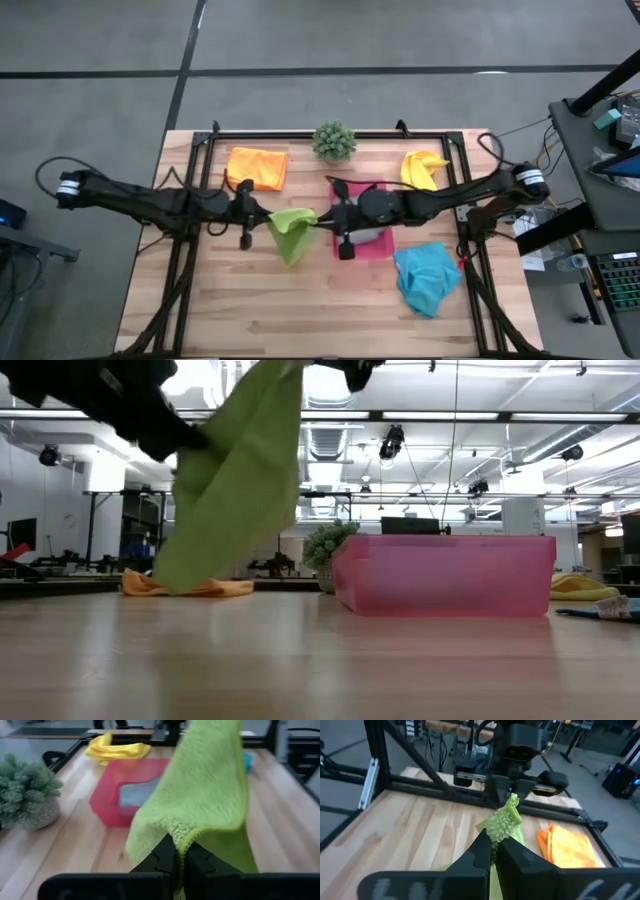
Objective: Fold microfiber towels
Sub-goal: Fold the green towel
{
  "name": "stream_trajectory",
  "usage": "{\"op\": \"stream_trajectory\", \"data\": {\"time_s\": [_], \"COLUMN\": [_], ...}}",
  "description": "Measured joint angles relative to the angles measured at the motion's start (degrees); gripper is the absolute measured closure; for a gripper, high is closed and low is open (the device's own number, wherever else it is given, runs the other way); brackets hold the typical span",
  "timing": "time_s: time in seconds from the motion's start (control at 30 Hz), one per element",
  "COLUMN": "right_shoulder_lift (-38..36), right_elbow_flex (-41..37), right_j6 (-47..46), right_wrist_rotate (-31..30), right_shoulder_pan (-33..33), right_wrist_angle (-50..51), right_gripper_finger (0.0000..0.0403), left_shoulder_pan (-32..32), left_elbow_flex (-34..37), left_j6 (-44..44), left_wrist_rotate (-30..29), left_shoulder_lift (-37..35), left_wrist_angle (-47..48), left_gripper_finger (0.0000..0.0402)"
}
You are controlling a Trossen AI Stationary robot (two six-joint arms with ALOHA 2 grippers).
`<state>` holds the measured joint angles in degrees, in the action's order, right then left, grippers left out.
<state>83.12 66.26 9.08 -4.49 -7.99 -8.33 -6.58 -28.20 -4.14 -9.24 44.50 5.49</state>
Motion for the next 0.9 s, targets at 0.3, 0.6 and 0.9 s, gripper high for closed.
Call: {"op": "stream_trajectory", "data": {"time_s": [0.3, 0.6, 0.9], "right_shoulder_lift": [-5.3, -0.2, 4.0], "right_elbow_flex": [0.0, 0.0, 0.0], "right_j6": [-0.4, -0.5, -1.6], "right_wrist_rotate": [0.0, 0.0, -0.1], "right_shoulder_pan": [0.0, 0.0, 0.1], "right_wrist_angle": [4.8, 11.4, 12.9], "right_gripper_finger": [0.0394, 0.0394, 0.0394], "left_shoulder_pan": [-1.5, -1.5, -1.4], "left_elbow_flex": [-2.3, -0.8, -0.6], "left_j6": [-3.1, -3.0, -3.3], "left_wrist_rotate": [4.6, 4.4, 4.3], "left_shoulder_lift": [-3.8, 3.3, 13.2], "left_wrist_angle": [5.9, 4.0, 2.4], "left_gripper_finger": [0.0393, 0.034, 0.0336]}}
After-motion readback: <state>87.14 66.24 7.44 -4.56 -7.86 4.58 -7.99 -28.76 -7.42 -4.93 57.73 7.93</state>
